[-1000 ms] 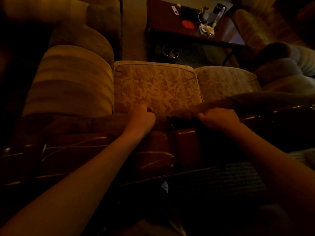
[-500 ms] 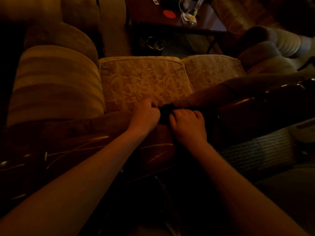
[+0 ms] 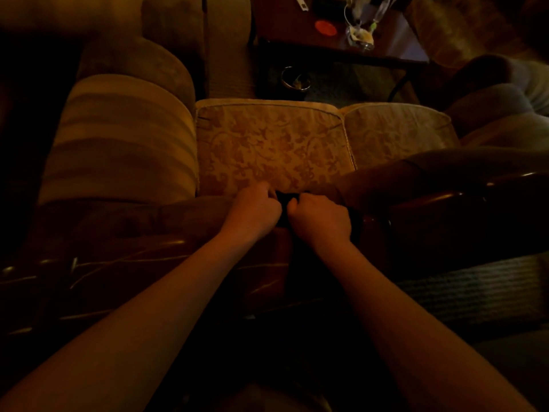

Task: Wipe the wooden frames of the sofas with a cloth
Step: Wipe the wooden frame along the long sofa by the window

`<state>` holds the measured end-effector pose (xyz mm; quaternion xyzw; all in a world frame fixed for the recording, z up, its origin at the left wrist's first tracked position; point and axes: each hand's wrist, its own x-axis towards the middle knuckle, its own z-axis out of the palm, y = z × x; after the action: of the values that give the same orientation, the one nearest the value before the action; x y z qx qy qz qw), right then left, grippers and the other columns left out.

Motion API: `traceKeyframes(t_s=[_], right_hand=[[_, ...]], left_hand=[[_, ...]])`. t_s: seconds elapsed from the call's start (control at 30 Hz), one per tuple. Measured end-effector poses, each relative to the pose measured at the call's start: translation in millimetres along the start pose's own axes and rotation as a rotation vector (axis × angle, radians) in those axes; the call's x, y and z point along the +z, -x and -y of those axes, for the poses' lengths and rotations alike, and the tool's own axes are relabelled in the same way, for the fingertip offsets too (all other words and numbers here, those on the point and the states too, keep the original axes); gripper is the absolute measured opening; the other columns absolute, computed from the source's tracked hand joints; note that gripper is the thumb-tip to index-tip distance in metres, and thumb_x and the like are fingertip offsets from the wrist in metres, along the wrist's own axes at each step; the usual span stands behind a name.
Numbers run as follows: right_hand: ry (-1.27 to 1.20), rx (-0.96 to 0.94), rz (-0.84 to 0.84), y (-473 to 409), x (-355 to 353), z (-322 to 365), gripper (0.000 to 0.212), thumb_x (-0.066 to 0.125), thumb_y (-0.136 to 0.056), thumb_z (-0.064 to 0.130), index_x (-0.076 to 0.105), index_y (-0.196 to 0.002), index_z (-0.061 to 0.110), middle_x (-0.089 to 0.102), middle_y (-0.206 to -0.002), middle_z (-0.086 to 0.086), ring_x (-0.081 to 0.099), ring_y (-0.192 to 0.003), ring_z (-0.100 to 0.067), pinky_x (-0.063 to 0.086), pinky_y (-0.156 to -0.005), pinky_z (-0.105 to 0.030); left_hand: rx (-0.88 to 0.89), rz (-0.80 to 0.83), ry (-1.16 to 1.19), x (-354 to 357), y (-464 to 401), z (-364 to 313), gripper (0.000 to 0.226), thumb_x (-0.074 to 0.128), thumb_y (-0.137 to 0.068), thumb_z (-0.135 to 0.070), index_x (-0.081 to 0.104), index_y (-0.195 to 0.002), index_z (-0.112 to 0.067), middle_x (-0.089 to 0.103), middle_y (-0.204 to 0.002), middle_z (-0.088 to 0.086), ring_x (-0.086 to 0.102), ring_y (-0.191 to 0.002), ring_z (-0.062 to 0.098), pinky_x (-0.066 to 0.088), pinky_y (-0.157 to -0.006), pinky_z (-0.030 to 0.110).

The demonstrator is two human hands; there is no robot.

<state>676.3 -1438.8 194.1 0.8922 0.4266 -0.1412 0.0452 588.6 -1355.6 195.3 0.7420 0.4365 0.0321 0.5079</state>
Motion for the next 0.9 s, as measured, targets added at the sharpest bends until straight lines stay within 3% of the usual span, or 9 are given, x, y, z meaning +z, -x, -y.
traceKeyframes(t_s=[0.13, 0.23, 0.33, 0.4, 0.47, 0.57, 0.67, 0.77, 0.9], right_hand=[[0.009, -0.090, -0.364, 66.3, 28.6, -13.5, 0.036, 0.035, -0.093, 0.038, 0.063, -0.106, 0.018, 0.066, -0.105, -0.001, 0.062, -0.103, -0.020, 0.044, -0.091, -0.038], [-0.001, -0.123, -0.410, 63.4, 27.9, -15.5, 0.034, 0.036, -0.091, 0.037, 0.063, -0.104, 0.021, 0.065, -0.106, 0.002, 0.060, -0.107, -0.018, 0.042, -0.093, -0.041], [0.006, -0.165, -0.006, 11.6, 6.4, -11.3, 0.028, 0.033, -0.095, 0.036, 0.055, -0.088, 0.020, 0.063, -0.100, -0.002, 0.060, -0.096, -0.023, 0.037, -0.081, -0.038], [-0.016, -0.106, 0.327, -22.8, -8.5, -27.6, 0.038, 0.035, -0.095, 0.044, 0.058, -0.111, 0.020, 0.057, -0.124, -0.009, 0.055, -0.111, -0.027, 0.040, -0.091, -0.040], [0.084, 0.032, 0.400, -38.2, -34.2, -64.9, 0.052, 0.037, -0.094, 0.052, 0.048, -0.135, 0.022, 0.046, -0.141, -0.009, 0.046, -0.126, -0.028, 0.037, -0.104, -0.042], [0.265, 0.278, 0.224, -34.1, -78.0, -124.9, 0.054, 0.035, -0.095, 0.049, 0.041, -0.140, 0.020, 0.041, -0.145, -0.009, 0.041, -0.131, -0.029, 0.032, -0.106, -0.043], [0.291, 0.206, 0.087, -3.8, -65.3, -103.0, 0.048, 0.027, -0.094, 0.043, 0.060, -0.119, 0.020, 0.059, -0.126, -0.005, 0.054, -0.116, -0.024, 0.037, -0.094, -0.036], [-0.032, 0.001, -0.267, 45.7, 6.7, -26.4, 0.054, 0.024, -0.083, 0.043, 0.068, -0.103, 0.020, 0.067, -0.111, 0.000, 0.061, -0.107, -0.018, 0.033, -0.097, -0.036], [-0.452, 0.202, -0.682, 116.4, 77.2, 30.4, 0.042, 0.036, -0.095, 0.037, 0.054, -0.129, 0.021, 0.052, -0.136, 0.002, 0.043, -0.128, -0.011, 0.030, -0.098, -0.037]], left_hand=[[-0.022, 0.025, 0.007, 2.5, -3.5, 2.5, 0.014, 0.047, -0.085, -0.003, 0.057, -0.087, -0.013, 0.054, -0.088, 0.005, 0.053, -0.078, 0.022, 0.041, -0.060, 0.034], [0.012, -0.006, -0.020, 3.3, -5.7, 2.0, 0.016, 0.046, -0.084, -0.002, 0.057, -0.086, -0.013, 0.055, -0.089, 0.005, 0.050, -0.074, 0.018, 0.037, -0.055, 0.028], [0.064, -0.011, -0.136, 5.2, -4.1, 1.0, 0.017, 0.044, -0.086, -0.004, 0.058, -0.093, -0.009, 0.055, -0.095, 0.007, 0.048, -0.077, 0.017, 0.037, -0.058, 0.028], [0.130, 0.026, -0.262, 9.0, -2.5, 0.5, 0.014, 0.042, -0.088, -0.007, 0.055, -0.095, -0.007, 0.056, -0.099, 0.010, 0.051, -0.083, 0.022, 0.038, -0.064, 0.033], [0.188, 0.055, -0.335, 12.3, -0.3, 1.7, 0.011, 0.041, -0.091, -0.011, 0.052, -0.091, -0.009, 0.057, -0.102, 0.011, 0.053, -0.089, 0.026, 0.038, -0.070, 0.036], [0.234, 0.097, -0.357, 10.5, 2.6, 3.0, 0.016, 0.038, -0.094, -0.016, 0.046, -0.081, -0.014, 0.056, -0.098, 0.009, 0.050, -0.082, 0.023, 0.036, -0.068, 0.035], [0.274, 0.173, -0.459, 8.5, 6.8, 1.3, 0.018, 0.034, -0.096, -0.022, 0.050, -0.093, -0.014, 0.056, -0.103, 0.006, 0.053, -0.091, 0.026, 0.041, -0.073, 0.037], [0.303, 0.187, -0.474, 6.5, 10.2, -1.5, 0.015, 0.035, -0.095, -0.022, 0.047, -0.091, -0.016, 0.056, -0.106, 0.007, 0.054, -0.097, 0.027, 0.037, -0.074, 0.037], [0.479, 0.169, -0.526, 10.7, 19.1, -2.7, 0.010, 0.035, -0.095, -0.025, 0.039, -0.087, -0.021, 0.052, -0.101, 0.005, 0.053, -0.092, 0.028, 0.031, -0.073, 0.036]])
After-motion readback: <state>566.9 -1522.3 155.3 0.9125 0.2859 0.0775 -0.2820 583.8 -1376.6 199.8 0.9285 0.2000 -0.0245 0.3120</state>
